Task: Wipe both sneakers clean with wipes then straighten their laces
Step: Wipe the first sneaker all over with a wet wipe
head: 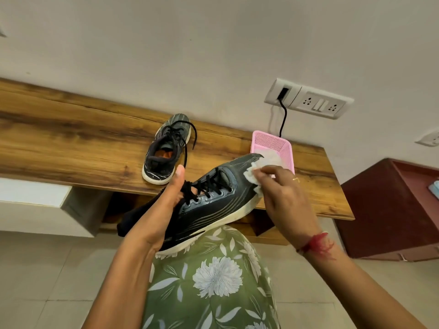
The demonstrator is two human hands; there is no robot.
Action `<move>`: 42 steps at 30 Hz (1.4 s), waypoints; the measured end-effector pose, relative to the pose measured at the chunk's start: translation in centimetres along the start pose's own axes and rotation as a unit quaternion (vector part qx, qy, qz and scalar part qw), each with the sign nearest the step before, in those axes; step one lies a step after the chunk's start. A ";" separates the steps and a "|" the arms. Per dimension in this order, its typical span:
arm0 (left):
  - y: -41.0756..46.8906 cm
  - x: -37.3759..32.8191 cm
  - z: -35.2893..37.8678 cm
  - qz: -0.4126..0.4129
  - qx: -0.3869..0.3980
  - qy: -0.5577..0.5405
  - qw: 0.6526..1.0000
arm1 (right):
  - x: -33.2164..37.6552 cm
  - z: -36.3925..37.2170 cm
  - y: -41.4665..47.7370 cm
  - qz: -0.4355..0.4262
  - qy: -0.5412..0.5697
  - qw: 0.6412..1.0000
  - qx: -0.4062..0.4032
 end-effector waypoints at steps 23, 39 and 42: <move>-0.8 -1.2 1.9 0.010 0.003 -0.009 1.000 | -1.5 0.3 0.1 -0.041 -0.129 0.991 0.003; -0.8 -1.1 1.3 -0.009 0.003 0.007 1.000 | -2.3 1.1 -0.2 -0.121 -0.170 0.978 -0.008; -0.9 -1.3 1.5 -0.022 0.004 -0.014 1.000 | -2.0 1.4 -0.5 -0.116 -0.147 0.982 -0.012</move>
Point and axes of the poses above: each hand's wrist, its own y-axis towards the middle knuckle, its own z-axis out of the palm, x = y × z, the point moved 3 cm from there along y, towards the middle knuckle, and after that the axes turned 10 degrees about x, right-handed, at the moved point
